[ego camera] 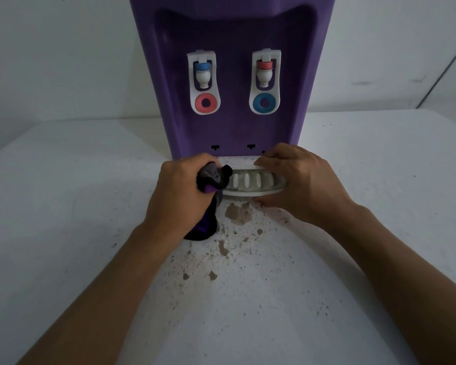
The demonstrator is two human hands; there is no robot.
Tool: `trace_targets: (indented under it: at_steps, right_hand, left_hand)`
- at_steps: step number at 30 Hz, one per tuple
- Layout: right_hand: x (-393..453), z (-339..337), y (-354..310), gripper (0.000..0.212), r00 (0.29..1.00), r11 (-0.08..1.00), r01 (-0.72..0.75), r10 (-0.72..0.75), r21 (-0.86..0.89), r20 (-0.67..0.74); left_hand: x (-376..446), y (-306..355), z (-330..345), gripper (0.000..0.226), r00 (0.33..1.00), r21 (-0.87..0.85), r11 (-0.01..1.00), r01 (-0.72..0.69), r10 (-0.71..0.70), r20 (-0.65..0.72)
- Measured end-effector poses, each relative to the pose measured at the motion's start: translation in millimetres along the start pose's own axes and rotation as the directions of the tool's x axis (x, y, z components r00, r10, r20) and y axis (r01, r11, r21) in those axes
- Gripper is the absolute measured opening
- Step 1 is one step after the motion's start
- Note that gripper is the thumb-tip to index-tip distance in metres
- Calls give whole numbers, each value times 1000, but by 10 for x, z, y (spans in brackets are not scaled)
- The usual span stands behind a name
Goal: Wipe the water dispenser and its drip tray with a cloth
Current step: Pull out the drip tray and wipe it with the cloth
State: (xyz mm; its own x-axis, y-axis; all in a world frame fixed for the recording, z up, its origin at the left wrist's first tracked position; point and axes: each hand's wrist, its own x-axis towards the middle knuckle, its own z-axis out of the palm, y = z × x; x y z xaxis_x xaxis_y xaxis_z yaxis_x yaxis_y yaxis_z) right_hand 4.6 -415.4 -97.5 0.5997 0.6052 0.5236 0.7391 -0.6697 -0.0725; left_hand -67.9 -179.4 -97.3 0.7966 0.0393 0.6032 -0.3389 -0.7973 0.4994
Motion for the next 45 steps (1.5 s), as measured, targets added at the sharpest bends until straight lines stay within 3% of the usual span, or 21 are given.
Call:
trace_targets:
  at_steps: [6,9,12,16,18,22,29,34,42,45]
  right_hand:
    - [6,3,5,64,1000,1000,5,-5,-1,-6]
    - [10,8,27,64,1000,1000,6,-6,25,1]
    - [24,5,68,63,1000,996,-9,7,84,22]
    - [22,16,99,62,999,993,-27,23,119,29]
    - [24,20,101,62,999,992,-30,26,124,30]
    - [29,26,99,62,1000,992,-18,17,122,16]
    - [31,36,106,61,1000,988,-27,26,153,8]
    - [35,37,133,63,1000,980,-27,26,196,6]
    - [44,49,153,63,1000,980,-28,25,196,16]
    - [47,53,148,64,1000,983,-28,25,182,17]
  left_hand:
    - [-23,55,-67,59,980,232,964,-128,87,179]
    - [-48,56,-47,73,969,300,946,-121,47,242]
    - [-5,28,-29,65,977,203,977,-66,23,210]
    - [12,-6,5,49,999,10,1000,18,-18,36]
    - [3,-4,32,41,999,-7,1000,6,-7,-54]
    - [22,30,97,37,995,-18,999,39,-40,-90]
    - [74,-26,14,35,999,44,999,7,-9,52]
    - [17,-11,-45,54,985,53,998,-29,20,171]
    - [67,-7,3,44,993,-40,999,28,-24,116]
    - [85,-5,-16,45,987,28,1000,-12,8,161]
